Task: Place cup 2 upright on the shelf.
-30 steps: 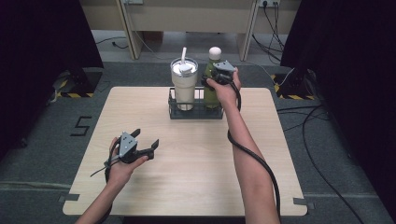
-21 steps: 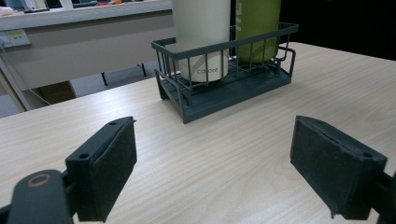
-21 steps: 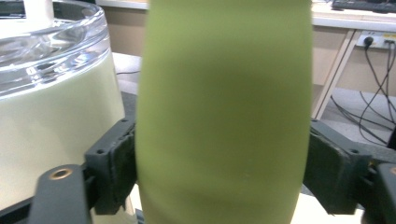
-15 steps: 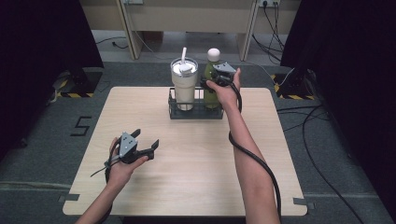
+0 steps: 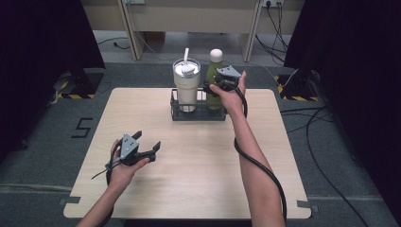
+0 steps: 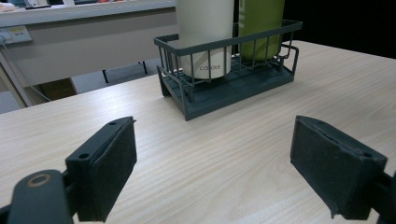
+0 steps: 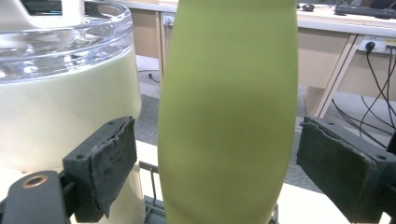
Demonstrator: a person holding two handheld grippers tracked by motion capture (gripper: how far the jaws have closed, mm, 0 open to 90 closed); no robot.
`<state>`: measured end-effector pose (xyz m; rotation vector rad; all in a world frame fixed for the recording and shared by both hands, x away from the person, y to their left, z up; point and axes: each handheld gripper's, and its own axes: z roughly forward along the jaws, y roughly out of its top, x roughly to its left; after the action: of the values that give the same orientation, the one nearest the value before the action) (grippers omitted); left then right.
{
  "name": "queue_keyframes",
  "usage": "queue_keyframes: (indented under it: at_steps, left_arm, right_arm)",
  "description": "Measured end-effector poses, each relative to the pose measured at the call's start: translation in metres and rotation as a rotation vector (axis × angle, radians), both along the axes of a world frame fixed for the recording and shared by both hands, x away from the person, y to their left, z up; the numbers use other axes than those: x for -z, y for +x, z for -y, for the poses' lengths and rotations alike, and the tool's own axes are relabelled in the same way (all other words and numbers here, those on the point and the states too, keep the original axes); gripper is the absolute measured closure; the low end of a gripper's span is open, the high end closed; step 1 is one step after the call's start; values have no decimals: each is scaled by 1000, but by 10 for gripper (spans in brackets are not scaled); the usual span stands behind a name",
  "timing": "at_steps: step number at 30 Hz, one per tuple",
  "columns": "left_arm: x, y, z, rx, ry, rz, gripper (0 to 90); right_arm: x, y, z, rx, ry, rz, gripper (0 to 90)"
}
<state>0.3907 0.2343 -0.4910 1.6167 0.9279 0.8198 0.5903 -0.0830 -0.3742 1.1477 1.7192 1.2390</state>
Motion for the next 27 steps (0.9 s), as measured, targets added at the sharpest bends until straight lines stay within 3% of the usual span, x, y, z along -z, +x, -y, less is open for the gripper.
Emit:
queue_keyframes:
  at_steps: [27]
  left_arm:
    - [0, -1, 0, -10, 8, 5, 139]
  right_arm:
    - [-1, -45, 32, 15, -1, 39, 121]
